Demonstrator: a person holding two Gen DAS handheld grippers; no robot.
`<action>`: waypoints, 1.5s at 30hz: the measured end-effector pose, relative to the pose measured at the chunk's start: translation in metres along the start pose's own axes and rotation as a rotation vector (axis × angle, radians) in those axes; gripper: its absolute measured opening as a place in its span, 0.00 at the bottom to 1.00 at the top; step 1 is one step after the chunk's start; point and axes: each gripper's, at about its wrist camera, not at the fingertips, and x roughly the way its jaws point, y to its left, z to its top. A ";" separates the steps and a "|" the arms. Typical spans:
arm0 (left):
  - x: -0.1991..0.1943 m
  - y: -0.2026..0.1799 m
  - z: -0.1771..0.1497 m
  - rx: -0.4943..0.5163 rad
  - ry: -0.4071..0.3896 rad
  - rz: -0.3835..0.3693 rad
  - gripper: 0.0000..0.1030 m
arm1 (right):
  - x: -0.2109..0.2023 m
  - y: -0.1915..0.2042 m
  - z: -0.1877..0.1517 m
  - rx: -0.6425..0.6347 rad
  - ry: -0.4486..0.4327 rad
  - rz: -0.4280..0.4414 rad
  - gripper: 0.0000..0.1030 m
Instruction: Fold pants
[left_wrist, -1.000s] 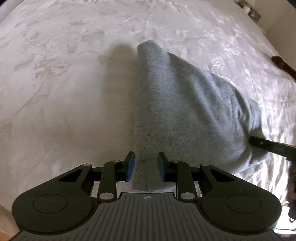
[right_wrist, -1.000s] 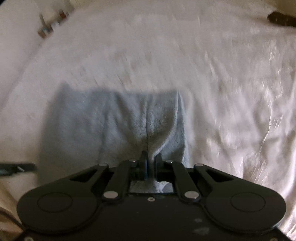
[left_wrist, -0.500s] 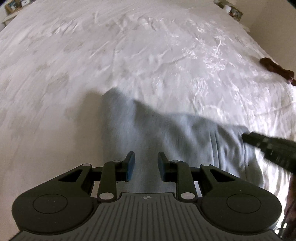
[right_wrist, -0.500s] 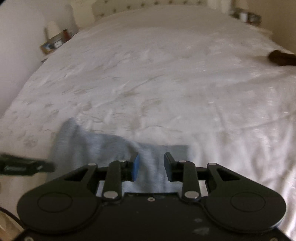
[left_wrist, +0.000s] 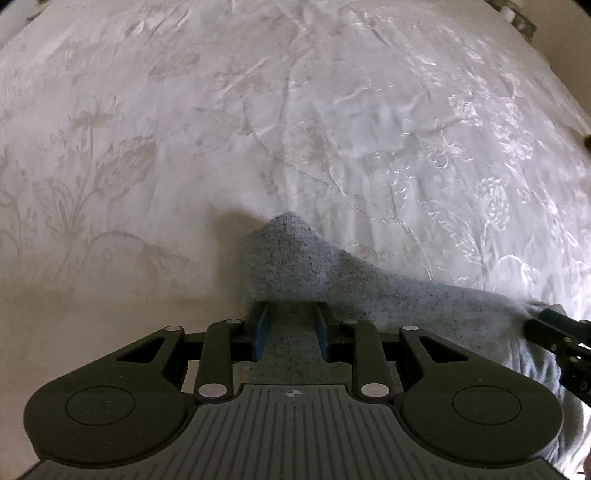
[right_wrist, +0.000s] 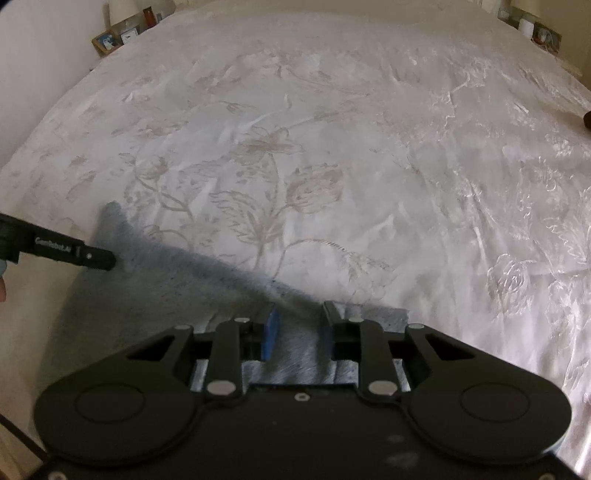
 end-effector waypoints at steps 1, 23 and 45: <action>-0.002 0.000 -0.001 0.004 -0.001 0.001 0.25 | 0.002 -0.002 0.001 0.008 0.002 0.003 0.24; -0.029 0.011 -0.088 -0.049 0.108 -0.114 0.81 | -0.044 -0.019 -0.072 0.194 0.067 -0.038 0.80; 0.020 -0.019 -0.067 -0.061 0.133 -0.147 1.00 | 0.005 -0.058 -0.061 0.292 0.145 0.191 1.00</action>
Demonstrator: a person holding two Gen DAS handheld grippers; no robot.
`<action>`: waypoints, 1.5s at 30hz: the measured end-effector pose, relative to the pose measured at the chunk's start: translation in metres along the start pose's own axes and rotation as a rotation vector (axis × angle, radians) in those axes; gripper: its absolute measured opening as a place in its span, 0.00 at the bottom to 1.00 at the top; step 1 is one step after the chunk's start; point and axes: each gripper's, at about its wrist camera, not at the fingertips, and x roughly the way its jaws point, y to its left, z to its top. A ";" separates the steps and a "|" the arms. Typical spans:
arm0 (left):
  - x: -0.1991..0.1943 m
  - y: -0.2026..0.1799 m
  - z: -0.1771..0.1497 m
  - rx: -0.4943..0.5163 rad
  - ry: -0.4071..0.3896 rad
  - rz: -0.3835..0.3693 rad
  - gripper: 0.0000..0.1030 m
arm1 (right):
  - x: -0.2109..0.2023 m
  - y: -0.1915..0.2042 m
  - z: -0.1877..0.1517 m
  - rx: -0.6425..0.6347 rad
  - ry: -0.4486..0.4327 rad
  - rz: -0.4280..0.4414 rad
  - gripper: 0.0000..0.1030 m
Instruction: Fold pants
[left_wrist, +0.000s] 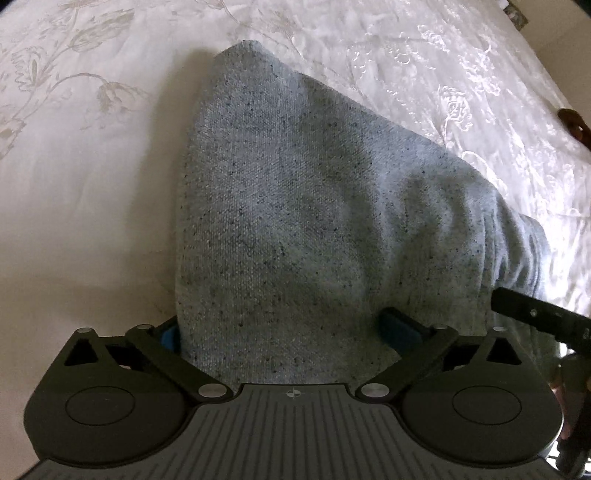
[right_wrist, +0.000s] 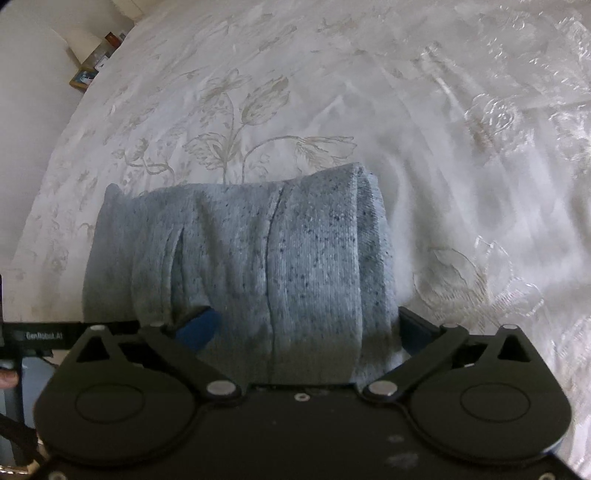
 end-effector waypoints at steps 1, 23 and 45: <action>0.001 -0.001 0.000 -0.001 0.001 0.000 1.00 | 0.003 -0.001 0.001 0.002 0.001 0.002 1.00; -0.070 0.020 -0.037 -0.078 -0.184 -0.026 0.16 | -0.052 0.021 0.002 -0.065 -0.062 0.083 0.28; -0.184 0.228 -0.036 -0.213 -0.340 0.241 0.23 | -0.002 0.267 0.015 -0.240 -0.103 0.190 0.41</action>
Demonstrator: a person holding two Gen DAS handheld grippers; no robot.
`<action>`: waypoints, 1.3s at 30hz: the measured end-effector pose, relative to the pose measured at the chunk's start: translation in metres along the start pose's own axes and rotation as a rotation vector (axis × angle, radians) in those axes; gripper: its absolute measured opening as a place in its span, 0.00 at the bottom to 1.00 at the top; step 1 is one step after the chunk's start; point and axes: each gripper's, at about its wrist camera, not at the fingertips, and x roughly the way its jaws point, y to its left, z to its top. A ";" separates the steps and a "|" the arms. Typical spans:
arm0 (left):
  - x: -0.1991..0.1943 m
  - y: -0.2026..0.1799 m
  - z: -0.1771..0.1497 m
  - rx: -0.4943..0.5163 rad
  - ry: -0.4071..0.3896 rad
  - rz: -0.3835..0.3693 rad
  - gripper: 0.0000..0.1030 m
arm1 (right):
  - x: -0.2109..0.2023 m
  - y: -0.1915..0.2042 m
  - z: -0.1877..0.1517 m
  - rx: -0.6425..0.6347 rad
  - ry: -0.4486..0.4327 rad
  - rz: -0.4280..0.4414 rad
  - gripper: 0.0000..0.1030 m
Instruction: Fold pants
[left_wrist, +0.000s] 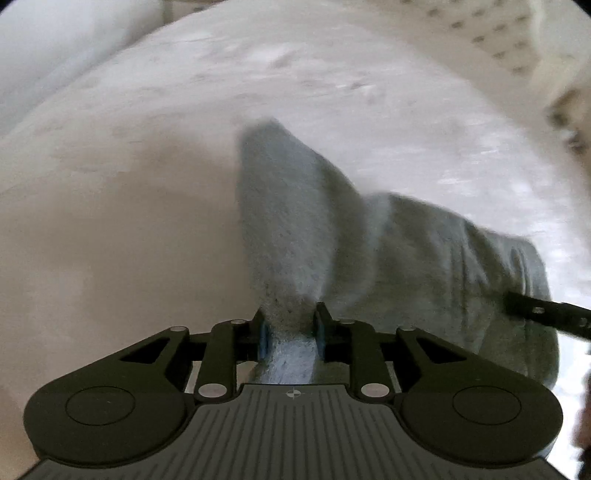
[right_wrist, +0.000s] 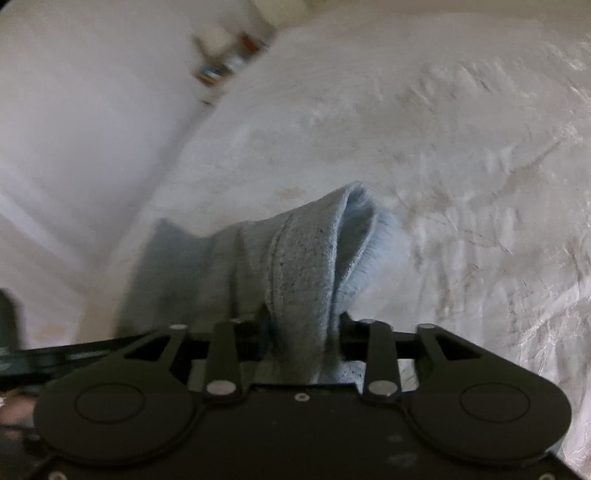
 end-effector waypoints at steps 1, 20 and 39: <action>0.006 0.005 0.001 0.003 0.008 0.053 0.23 | 0.014 0.006 -0.001 -0.022 0.020 -0.113 0.41; -0.057 0.002 -0.031 -0.017 -0.030 0.041 0.23 | -0.054 0.093 -0.060 -0.121 -0.074 -0.218 0.49; -0.131 -0.051 -0.091 -0.047 -0.056 0.113 0.24 | -0.144 0.104 -0.120 -0.219 -0.139 -0.133 0.55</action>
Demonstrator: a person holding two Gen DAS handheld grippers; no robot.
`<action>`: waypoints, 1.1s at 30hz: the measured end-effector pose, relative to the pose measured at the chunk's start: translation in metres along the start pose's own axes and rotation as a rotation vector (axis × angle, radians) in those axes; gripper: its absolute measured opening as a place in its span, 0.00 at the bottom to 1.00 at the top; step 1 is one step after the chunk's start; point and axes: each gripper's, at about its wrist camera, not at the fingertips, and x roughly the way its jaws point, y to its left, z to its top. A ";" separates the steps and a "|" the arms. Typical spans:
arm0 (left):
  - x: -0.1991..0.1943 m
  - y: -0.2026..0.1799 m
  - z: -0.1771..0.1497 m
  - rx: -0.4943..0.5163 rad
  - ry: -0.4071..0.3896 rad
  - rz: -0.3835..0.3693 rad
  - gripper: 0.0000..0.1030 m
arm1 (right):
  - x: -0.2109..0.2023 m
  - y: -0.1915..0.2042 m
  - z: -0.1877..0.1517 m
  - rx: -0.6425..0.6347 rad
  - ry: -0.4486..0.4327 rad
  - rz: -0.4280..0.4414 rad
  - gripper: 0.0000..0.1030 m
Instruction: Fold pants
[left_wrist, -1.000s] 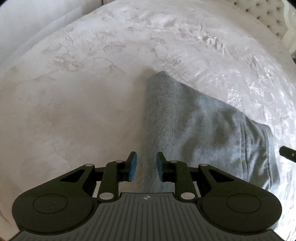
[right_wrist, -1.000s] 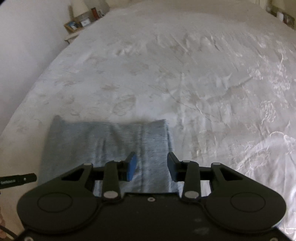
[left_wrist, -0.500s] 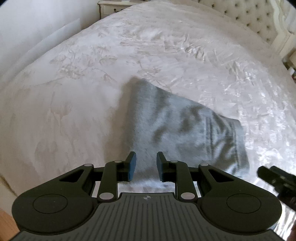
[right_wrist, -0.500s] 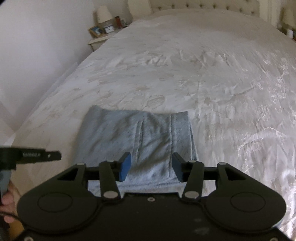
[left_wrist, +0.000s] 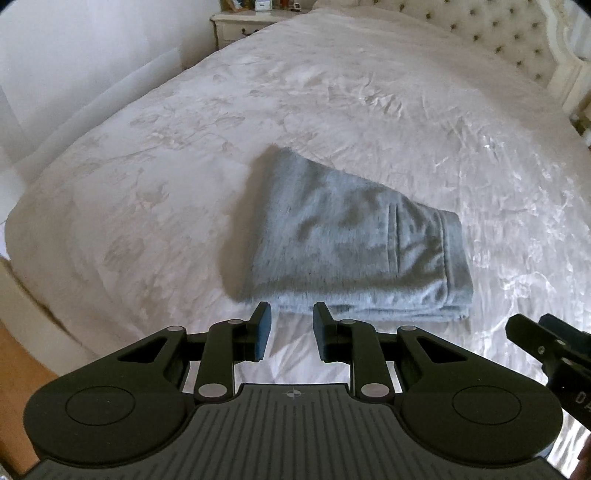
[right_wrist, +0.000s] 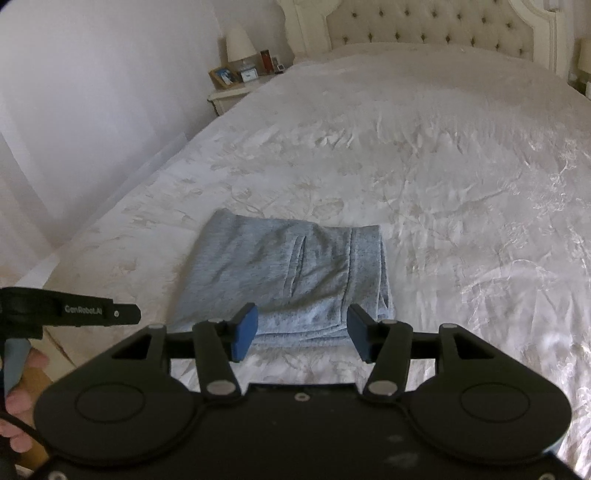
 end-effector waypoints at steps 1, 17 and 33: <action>-0.003 -0.001 -0.002 0.000 -0.002 0.005 0.24 | -0.003 0.000 -0.001 -0.002 -0.005 0.003 0.55; -0.028 -0.021 -0.030 0.034 -0.031 0.023 0.24 | -0.034 -0.001 -0.013 0.000 -0.070 0.020 0.56; -0.037 -0.033 -0.040 0.040 -0.035 0.018 0.24 | -0.048 -0.003 -0.017 0.001 -0.085 0.033 0.56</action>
